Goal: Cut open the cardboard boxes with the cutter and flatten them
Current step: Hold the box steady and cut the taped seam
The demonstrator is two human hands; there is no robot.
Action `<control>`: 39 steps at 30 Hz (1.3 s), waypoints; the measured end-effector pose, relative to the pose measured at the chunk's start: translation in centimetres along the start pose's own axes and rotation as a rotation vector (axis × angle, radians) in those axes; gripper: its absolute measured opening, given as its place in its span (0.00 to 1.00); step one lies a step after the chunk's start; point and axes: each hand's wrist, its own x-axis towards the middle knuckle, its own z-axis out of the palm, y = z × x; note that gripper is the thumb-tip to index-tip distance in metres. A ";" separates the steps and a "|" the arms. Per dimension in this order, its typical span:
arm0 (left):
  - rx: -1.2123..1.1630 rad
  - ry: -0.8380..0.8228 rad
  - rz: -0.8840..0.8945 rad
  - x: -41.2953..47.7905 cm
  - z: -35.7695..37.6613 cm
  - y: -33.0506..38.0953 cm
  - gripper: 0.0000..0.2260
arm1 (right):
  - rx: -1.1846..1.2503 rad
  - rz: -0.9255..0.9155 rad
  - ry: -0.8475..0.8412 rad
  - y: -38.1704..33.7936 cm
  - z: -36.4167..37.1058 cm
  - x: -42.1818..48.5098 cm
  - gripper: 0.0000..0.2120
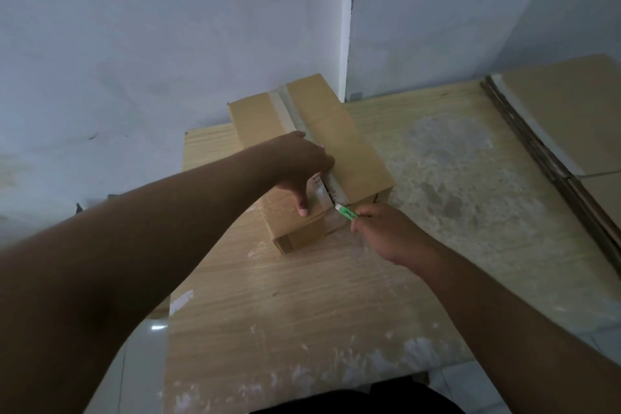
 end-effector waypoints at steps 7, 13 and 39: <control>-0.055 -0.035 -0.017 0.1 0.0 0.1 0.43 | 0.003 0.039 -0.257 0.9 -1.7 1.0 0.13; -0.080 -0.047 0.008 0.6 0.3 0.1 0.42 | 0.069 0.055 -0.356 2.4 -1.9 1.1 0.14; -0.304 0.047 0.012 -1.9 0.1 0.4 0.35 | 0.102 0.045 0.259 -0.1 -0.2 5.9 0.18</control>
